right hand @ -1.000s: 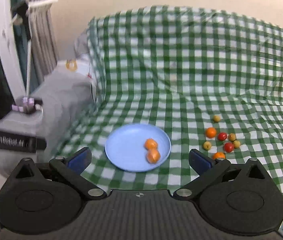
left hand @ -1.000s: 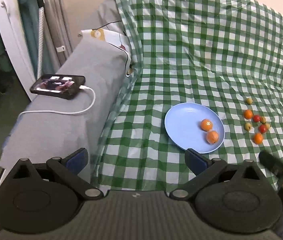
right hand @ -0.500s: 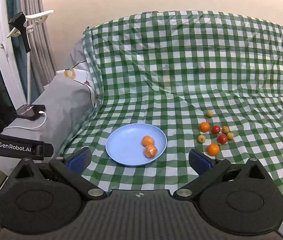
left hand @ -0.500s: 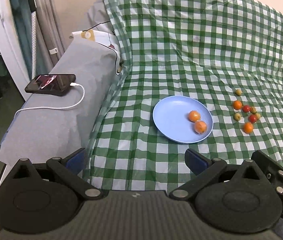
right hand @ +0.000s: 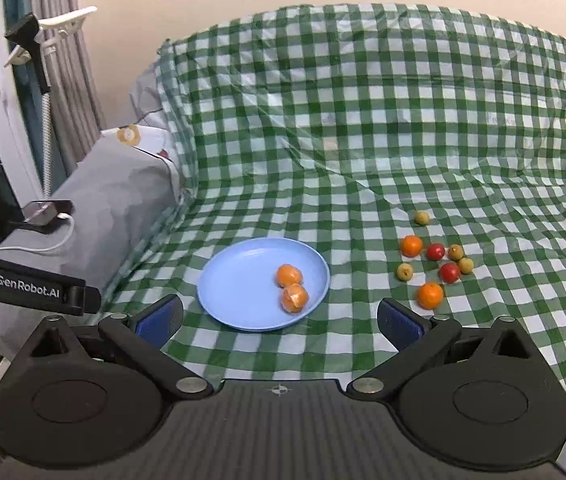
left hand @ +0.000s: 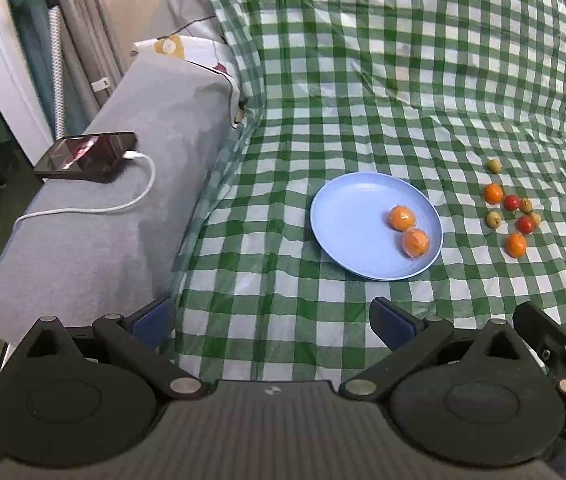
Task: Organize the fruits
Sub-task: 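Grasp a yellow fruit with the left tool while the right tool grasps a red tomato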
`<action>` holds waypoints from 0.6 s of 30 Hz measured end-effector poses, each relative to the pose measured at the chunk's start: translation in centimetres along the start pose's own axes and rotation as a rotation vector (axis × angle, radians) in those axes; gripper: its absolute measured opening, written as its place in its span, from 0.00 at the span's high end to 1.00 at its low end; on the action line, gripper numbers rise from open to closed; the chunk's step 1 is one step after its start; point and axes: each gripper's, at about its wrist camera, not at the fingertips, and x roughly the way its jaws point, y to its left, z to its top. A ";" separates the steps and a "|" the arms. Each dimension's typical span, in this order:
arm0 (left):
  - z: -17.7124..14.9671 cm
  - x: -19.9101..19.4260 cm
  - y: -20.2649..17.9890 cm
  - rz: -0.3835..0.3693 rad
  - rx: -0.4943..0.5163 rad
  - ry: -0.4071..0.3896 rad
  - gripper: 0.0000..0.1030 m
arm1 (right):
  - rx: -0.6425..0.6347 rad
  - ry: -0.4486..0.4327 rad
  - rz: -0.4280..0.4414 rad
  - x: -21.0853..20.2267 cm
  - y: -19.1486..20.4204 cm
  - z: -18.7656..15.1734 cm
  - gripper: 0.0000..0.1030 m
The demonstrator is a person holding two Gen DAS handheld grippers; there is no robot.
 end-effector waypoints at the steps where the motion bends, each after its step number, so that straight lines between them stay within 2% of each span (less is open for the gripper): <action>1: 0.2 0.4 -0.4 -0.002 0.007 0.005 0.00 | 0.007 0.001 -0.011 0.4 -0.5 -0.1 0.01; 8: 2.3 3.8 -4.4 -0.041 0.053 0.046 0.00 | 0.058 -0.001 -0.118 3.6 -5.3 -0.8 0.01; 18: 5.5 10.8 -13.2 -0.099 0.167 0.070 0.00 | 0.128 0.027 -0.314 11.0 -13.8 -2.3 0.01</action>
